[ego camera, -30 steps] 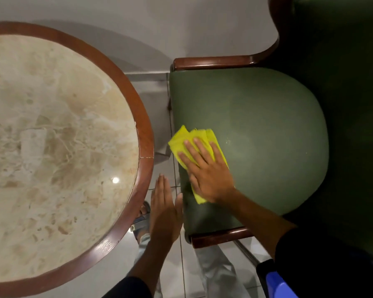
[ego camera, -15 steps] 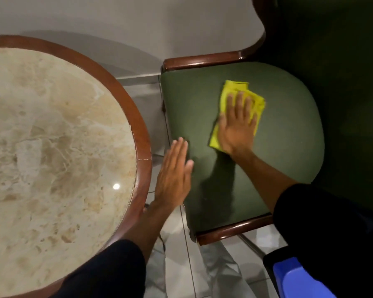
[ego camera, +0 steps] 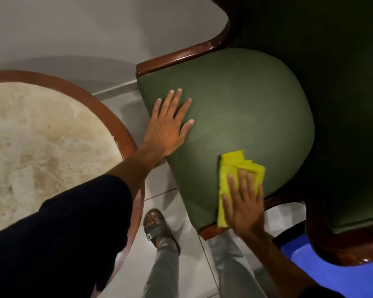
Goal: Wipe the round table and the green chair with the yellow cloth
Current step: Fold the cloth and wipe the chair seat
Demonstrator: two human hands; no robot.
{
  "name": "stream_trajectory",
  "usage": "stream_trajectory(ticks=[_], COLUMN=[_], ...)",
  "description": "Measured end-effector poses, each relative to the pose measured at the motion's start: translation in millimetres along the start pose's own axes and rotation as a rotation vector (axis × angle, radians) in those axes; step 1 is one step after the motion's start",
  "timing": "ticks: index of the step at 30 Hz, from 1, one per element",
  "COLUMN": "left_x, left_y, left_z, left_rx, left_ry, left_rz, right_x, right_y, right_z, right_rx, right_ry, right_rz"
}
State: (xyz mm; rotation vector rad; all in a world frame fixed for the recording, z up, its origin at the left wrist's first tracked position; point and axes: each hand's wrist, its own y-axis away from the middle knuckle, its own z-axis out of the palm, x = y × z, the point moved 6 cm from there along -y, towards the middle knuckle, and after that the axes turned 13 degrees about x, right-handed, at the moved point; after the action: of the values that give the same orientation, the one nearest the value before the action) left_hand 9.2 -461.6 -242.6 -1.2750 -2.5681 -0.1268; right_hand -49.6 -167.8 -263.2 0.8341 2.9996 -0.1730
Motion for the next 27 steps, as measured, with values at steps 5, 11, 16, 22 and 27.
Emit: stream_trajectory(ticks=[5,11,16,22,27], left_x=[-1,3,4,4,4], left_y=[-4,-5,-6,-8,-7], left_z=[35,33,31,34,34], left_rx=[-0.155,-0.186,-0.194,-0.192,-0.193], left_ry=[-0.058,-0.039,-0.021,-0.018,-0.037], left_rz=[-0.044,-0.048,-0.057,-0.050,-0.060], right_x=[50,65,88,163,133], right_y=[-66,-91,-139,-226,-191], right_z=[-3,-7,-2,1,-5], right_rx=[0.117,0.152,0.199,-0.002,0.041], right_ry=[-0.108,-0.076,-0.130,-0.195,-0.125], right_rz=[0.768,0.997,1.272,0.762,0.723])
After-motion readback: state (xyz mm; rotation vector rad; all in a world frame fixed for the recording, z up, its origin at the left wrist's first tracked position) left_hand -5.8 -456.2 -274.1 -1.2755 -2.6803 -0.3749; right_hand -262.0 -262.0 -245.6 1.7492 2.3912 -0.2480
